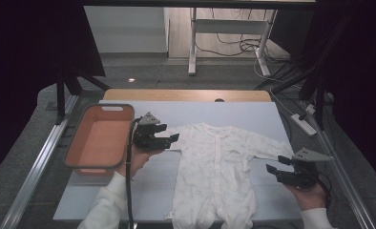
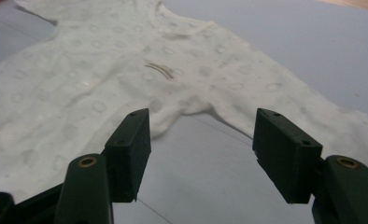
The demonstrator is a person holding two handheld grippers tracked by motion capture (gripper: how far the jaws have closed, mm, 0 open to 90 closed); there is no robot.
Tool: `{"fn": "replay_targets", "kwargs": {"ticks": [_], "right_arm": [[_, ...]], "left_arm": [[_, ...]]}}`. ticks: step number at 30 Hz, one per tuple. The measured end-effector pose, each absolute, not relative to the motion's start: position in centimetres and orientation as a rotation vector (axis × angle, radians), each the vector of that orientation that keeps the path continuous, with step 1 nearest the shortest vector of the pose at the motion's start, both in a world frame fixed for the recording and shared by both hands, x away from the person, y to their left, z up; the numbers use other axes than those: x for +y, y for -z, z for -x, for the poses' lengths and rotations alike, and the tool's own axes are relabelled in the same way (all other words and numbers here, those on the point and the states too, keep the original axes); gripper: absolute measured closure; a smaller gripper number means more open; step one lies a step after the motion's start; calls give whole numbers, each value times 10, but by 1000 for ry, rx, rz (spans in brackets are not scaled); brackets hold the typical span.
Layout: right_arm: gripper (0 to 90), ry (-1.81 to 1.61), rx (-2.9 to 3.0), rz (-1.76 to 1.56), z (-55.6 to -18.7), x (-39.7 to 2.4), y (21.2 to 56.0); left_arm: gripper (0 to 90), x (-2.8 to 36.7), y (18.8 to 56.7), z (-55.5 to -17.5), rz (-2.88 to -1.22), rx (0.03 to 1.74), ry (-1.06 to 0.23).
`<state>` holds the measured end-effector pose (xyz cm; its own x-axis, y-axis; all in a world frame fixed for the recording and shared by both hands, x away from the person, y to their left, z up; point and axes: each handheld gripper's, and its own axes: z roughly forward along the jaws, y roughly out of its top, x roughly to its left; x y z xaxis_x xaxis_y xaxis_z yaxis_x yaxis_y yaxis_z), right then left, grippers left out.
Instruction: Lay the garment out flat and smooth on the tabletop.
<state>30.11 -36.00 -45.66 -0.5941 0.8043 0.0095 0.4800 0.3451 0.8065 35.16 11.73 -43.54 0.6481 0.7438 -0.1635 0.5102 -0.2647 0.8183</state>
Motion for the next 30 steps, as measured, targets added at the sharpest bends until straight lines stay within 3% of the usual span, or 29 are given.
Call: {"fn": "replay_targets", "kwargs": {"ticks": [15, 30], "right_arm": [[350, -1231, 2327, -944, -294, -315, 474], [349, -1225, 2352, -923, -297, -311, 482]], "left_arm": [[336, 121, 441, -351, -1938, 1008, -306], [323, 126, 442, -353, -1949, 1020, -308]]}}
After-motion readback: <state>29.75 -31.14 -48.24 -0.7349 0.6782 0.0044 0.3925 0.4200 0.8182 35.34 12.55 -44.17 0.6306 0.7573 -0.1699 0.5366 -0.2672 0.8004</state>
